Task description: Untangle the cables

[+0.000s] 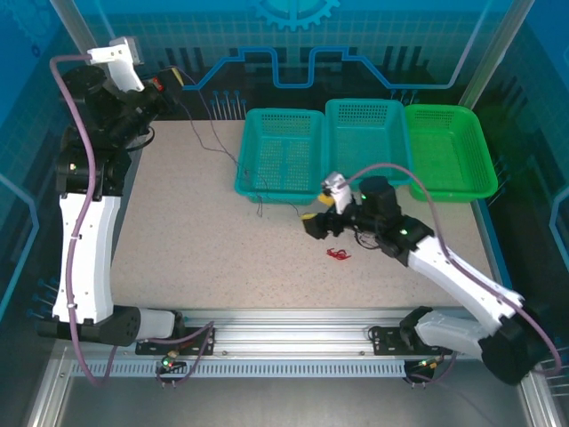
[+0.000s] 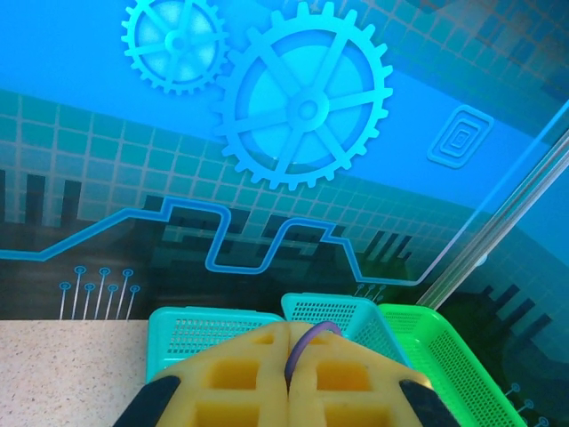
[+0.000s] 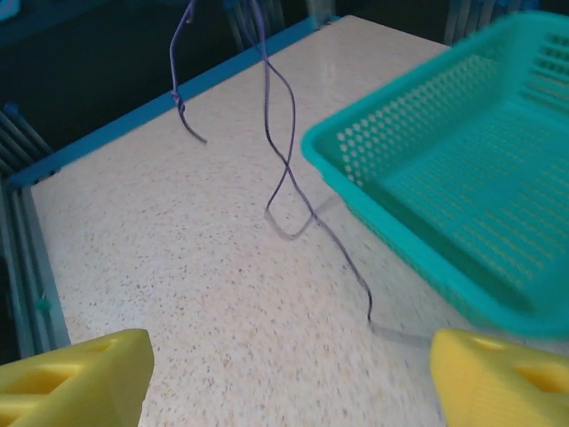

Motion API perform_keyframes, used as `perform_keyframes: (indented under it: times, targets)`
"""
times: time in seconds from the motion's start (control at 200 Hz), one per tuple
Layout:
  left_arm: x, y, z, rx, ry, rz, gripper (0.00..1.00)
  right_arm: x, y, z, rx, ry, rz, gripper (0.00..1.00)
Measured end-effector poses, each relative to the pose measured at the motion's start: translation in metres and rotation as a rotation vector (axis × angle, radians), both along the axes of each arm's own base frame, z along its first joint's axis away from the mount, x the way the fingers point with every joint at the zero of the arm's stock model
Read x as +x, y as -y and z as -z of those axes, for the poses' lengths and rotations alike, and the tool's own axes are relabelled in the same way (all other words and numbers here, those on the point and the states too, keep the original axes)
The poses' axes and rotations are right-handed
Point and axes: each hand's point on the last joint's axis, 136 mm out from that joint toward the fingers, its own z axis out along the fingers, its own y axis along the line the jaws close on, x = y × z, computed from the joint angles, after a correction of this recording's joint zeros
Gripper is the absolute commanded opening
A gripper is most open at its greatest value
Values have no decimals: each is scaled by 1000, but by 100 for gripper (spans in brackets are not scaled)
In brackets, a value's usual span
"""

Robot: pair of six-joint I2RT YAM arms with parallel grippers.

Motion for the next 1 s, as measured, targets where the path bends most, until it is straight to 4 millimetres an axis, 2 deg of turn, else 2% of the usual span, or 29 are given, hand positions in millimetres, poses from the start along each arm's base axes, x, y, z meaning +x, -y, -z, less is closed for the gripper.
perform_keyframes:
  times: [0.21, 0.39, 0.465, 0.52, 0.585, 0.625, 0.815, 0.915, 1.0]
  targets:
    - [-2, 5, -1, -1, 3, 22, 0, 52, -65, 3, -13, 48, -154, 80]
    - [-3, 6, -3, -1, 10, 26, 0, 60, -111, -2, 29, 60, -289, 70]
    - [-4, 6, -3, -1, 12, 25, 0, 59, -129, -2, 38, 64, -333, 53]
    - [-5, 6, -4, -1, 14, 25, 0, 61, -140, -1, 35, 73, -349, 36]
    - [-8, 6, -4, 0, 18, 25, 0, 66, -150, 4, 22, 75, -337, 11]
    - [-9, 6, -5, 2, 21, 25, 0, 69, -153, 7, 13, 74, -324, 0]
    - [-15, -1, -10, 32, 49, -14, 0, 84, -148, 23, -39, 72, -211, 0]
    - [-17, -11, -11, 51, 53, -70, 0, 90, -132, 37, -72, 58, -121, 0]
    - [-18, -24, -11, 54, 45, -149, 0, 97, -104, 56, -92, -11, 13, 0]
